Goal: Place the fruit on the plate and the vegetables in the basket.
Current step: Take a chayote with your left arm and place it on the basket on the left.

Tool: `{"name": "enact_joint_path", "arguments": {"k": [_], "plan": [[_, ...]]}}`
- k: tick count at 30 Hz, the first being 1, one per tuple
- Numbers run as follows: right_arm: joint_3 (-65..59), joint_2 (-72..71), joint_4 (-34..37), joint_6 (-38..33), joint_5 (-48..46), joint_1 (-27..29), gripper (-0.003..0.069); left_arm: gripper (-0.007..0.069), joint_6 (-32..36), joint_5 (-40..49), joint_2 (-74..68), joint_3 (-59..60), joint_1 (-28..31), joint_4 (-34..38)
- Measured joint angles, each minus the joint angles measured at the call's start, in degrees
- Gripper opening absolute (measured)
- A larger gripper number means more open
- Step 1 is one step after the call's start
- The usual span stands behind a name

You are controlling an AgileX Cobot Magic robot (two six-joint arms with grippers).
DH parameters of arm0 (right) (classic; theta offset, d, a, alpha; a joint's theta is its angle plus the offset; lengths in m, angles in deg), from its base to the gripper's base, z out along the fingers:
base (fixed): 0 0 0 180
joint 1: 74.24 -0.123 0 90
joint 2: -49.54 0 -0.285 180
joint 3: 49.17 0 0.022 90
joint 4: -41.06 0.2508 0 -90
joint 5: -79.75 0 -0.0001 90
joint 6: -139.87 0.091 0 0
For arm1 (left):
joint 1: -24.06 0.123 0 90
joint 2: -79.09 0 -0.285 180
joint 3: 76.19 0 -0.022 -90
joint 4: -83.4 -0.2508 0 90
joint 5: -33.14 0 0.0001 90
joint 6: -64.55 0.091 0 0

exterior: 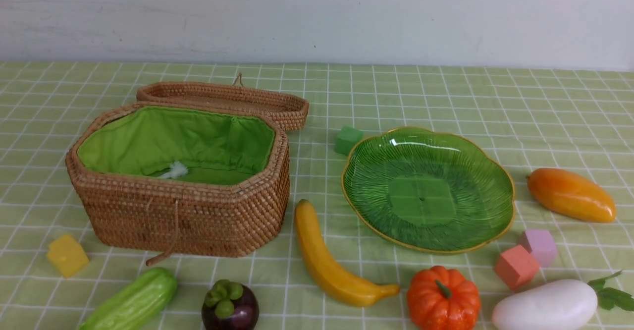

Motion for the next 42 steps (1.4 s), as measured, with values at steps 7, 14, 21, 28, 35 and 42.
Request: {"name": "enact_joint_path", "arguments": {"k": [7, 14, 21, 28, 35, 42], "plan": [[0.0, 0.0, 0.0, 0.0, 0.0, 0.0, 0.0241, 0.0239, 0.0, 0.0, 0.0, 0.0, 0.0, 0.0], [0.0, 0.0, 0.0, 0.0, 0.0, 0.0, 0.0241, 0.0239, 0.0, 0.0, 0.0, 0.0, 0.0, 0.0], [0.0, 0.0, -0.1, 0.0, 0.0, 0.0, 0.0241, 0.0239, 0.0, 0.0, 0.0, 0.0, 0.0, 0.0], [0.0, 0.0, -0.1, 0.0, 0.0, 0.0, 0.0241, 0.0239, 0.0, 0.0, 0.0, 0.0, 0.0, 0.0], [0.0, 0.0, -0.1, 0.0, 0.0, 0.0, 0.0241, 0.0239, 0.0, 0.0, 0.0, 0.0, 0.0, 0.0], [0.0, 0.0, -0.1, 0.0, 0.0, 0.0, 0.0241, 0.0239, 1.1, -1.3, 0.0, 0.2, 0.0, -4.3]]}}
